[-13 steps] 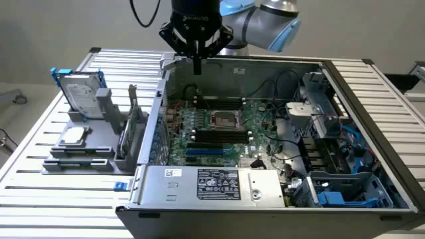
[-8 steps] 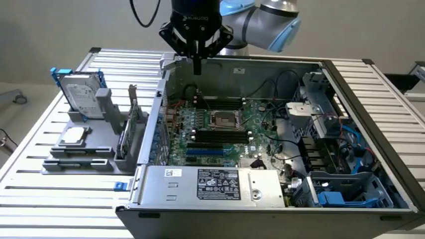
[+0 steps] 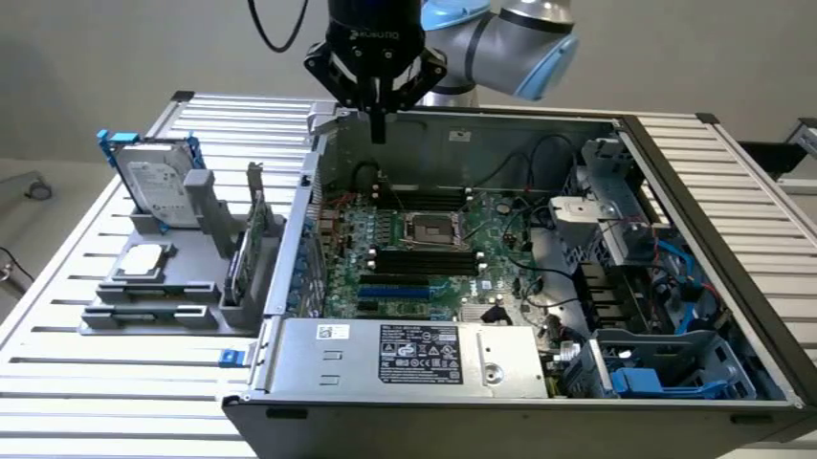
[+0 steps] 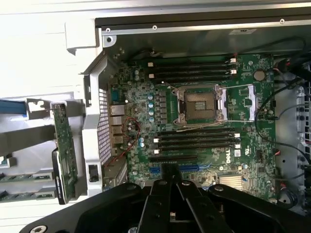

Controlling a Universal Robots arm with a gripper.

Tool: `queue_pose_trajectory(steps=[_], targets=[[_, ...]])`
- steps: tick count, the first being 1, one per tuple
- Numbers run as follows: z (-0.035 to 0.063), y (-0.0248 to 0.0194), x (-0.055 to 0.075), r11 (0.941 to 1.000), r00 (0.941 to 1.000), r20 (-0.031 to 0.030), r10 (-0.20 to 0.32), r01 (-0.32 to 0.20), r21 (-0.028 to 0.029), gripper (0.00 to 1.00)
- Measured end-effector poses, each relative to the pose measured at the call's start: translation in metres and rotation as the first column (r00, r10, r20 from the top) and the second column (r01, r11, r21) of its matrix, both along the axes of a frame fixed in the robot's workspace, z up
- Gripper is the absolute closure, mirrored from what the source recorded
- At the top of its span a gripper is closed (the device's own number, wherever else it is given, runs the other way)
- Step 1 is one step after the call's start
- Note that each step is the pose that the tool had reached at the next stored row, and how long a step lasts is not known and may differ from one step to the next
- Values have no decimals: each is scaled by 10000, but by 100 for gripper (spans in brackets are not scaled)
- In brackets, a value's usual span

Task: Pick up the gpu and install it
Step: 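Reach for the gpu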

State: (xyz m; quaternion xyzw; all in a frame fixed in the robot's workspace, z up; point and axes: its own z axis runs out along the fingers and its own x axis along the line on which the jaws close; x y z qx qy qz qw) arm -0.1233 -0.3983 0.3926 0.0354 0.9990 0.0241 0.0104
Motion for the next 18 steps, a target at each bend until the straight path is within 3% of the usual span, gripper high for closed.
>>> queue_pose_trajectory(steps=[9,15,18], targets=[[-26,87,-397,10000,10000,-1,0,0,-1,89],[-54,94,-668,10000,10000,-3,2,-2,-1,89],[-62,94,-804,10000,10000,-31,2,-2,-1,89]])
